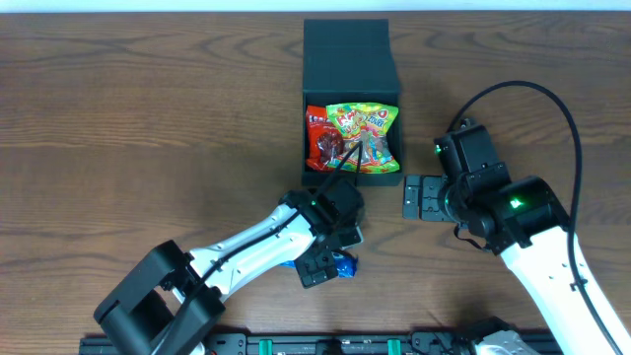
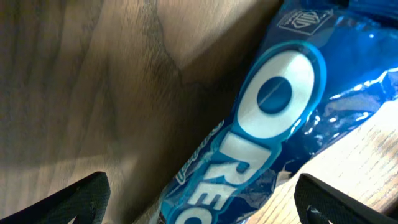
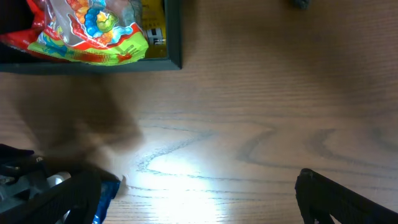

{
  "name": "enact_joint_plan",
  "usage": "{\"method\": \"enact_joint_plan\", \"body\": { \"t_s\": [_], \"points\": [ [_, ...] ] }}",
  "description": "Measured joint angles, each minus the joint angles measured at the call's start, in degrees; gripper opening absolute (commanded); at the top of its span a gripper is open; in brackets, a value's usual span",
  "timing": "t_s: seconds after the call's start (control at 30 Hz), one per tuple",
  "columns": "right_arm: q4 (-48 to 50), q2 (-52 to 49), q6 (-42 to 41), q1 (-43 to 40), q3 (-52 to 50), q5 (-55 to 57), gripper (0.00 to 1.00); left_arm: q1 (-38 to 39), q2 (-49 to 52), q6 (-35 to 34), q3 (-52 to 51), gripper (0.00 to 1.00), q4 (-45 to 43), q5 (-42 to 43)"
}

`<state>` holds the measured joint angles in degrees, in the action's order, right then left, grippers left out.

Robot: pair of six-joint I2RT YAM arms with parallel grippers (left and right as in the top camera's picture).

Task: Pack container
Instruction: 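Lower the left gripper onto the Oreo pack and grasp it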

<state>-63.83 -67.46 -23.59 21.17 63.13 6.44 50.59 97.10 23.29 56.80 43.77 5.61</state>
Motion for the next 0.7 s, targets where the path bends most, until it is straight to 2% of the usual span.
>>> {"method": "enact_joint_plan", "body": {
  "t_s": [0.7],
  "points": [
    [0.0,0.0,0.0,0.0,0.0,0.0,0.99,0.0,0.0,-1.0,-1.4,0.98,0.2,1.8]
  ]
}}
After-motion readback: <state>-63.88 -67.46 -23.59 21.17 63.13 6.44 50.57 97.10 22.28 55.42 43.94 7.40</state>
